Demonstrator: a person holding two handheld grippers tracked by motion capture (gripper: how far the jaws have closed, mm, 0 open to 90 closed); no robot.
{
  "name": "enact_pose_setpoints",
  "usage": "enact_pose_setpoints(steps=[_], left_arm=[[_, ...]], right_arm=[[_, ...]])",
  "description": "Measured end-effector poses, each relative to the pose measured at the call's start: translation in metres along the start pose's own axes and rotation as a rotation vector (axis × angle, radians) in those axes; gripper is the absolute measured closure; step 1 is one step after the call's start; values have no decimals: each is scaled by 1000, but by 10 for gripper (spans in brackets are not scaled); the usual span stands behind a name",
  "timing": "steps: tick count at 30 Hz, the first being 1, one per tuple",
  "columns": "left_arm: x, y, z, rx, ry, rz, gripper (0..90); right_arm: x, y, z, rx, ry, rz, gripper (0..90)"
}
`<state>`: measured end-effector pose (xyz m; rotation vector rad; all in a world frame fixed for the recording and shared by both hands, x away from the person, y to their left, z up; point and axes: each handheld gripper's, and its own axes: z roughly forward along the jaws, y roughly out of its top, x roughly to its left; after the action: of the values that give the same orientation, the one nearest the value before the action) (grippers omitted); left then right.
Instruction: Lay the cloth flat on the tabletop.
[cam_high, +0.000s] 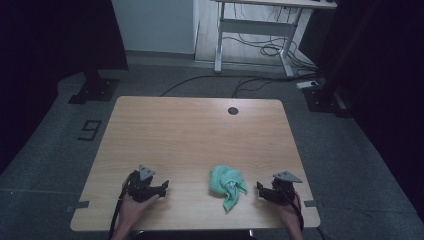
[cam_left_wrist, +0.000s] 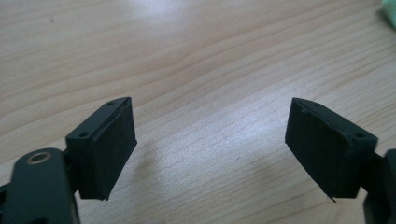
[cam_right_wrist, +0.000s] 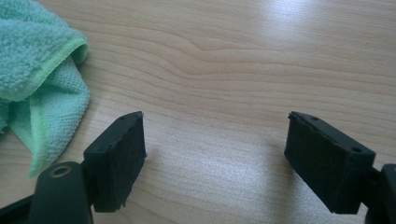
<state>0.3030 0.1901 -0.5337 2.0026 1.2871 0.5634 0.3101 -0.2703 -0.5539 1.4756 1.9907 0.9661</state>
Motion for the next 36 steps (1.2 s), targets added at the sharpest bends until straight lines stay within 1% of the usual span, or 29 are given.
enact_pose_setpoints(steps=[3, 5, 8, 10, 13, 15, 19, 21, 22, 23, 28, 30, 31, 35, 36], left_arm=[[-3, 0, -4, -24, -2, 0, 183], [-4, -1, -5, -30, -6, 3, 195], [-5, -1, -8, -20, -13, 2, 217], [-5, -2, -11, -18, -34, 10, 225], [-4, -4, -13, -22, -54, 8, 228], [-3, -5, -14, -25, -60, 2, 230], [-4, -5, -14, -16, -56, -12, 241], [-4, -5, -15, -20, -63, -14, 243], [-4, -5, -15, -20, -63, -14, 244], [-5, -4, -16, -25, -66, -16, 245], [-6, -3, -18, -27, -72, -16, 249], [-6, -3, -19, -28, -74, -19, 253], [-6, -3, -19, -28, -76, -26, 254], [-6, -2, -20, -27, -80, -35, 254], [-7, -2, -21, -28, -89, -38, 257]], right_arm=[[1, 0, 0, 2, 0, -12, 201], [1, 0, 0, 0, 0, -12, 201], [1, 0, -1, 0, 4, -14, 201], [1, 1, -1, -3, 9, -15, 202], [2, 3, -3, -11, 25, -19, 203], [3, 4, -4, -15, 33, -20, 203], [5, 6, -7, -28, 52, -25, 207], [6, 8, -9, -39, 67, -25, 214], [6, 8, -9, -39, 67, -25, 214], [9, 10, -11, -51, 81, -32, 217], [17, 16, -15, -74, 119, -54, 218], [20, 18, -16, -78, 126, -58, 220], [26, 21, -18, -86, 147, -71, 220], [34, 26, -20, -98, 177, -81, 221], [40, 30, -22, -109, 200, -95, 221]])
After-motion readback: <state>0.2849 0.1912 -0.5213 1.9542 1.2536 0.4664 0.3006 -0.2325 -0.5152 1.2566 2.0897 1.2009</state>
